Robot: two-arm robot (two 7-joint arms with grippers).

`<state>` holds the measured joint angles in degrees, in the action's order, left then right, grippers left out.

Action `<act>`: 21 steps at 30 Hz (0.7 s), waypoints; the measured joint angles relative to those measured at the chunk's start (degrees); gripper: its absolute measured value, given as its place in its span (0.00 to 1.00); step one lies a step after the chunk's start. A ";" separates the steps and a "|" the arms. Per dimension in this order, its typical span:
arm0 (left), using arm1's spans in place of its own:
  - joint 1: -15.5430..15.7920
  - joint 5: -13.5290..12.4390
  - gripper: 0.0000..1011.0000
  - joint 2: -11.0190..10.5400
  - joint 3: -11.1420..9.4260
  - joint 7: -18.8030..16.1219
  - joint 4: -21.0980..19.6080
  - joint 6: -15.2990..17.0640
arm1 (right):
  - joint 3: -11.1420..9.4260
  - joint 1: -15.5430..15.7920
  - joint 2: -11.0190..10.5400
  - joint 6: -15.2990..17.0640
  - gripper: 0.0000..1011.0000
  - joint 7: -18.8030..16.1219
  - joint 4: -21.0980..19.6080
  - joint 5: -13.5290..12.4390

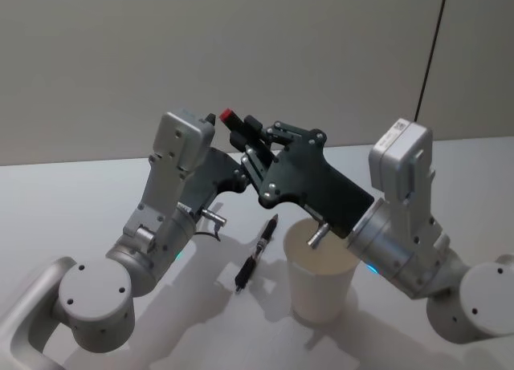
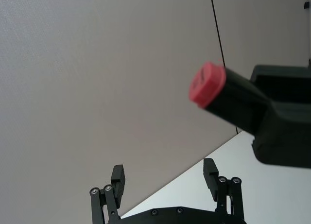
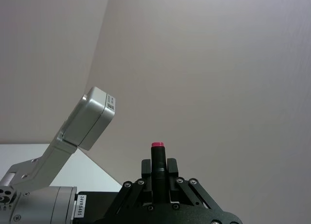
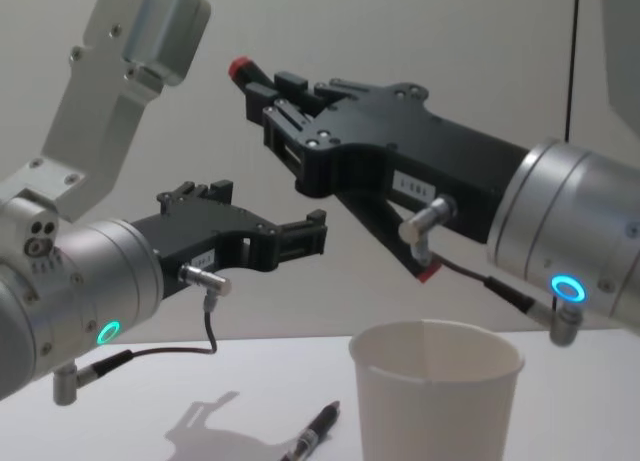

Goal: Place the pen into the pen holder.

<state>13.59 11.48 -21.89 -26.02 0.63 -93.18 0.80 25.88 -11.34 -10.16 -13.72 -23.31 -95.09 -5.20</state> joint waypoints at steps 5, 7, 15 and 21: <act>0.00 0.00 0.99 0.00 0.00 0.00 0.00 0.00 | 0.14 0.34 -0.16 0.05 0.17 0.18 0.24 -0.04; 0.00 0.00 0.99 0.00 0.00 0.00 0.00 0.00 | 0.18 0.49 -0.21 0.07 0.17 0.25 0.30 -0.07; 0.00 0.00 0.99 0.00 0.00 0.00 0.00 0.00 | 0.26 1.48 -0.91 0.19 0.17 0.92 0.65 -0.27; 0.00 0.00 0.99 0.00 0.00 0.00 0.00 0.00 | 0.21 1.81 -1.25 0.21 0.17 1.48 1.06 -0.11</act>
<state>13.59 11.48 -21.89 -26.02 0.62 -93.18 0.80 26.09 -9.52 -11.42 -13.51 -21.83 -94.03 -5.32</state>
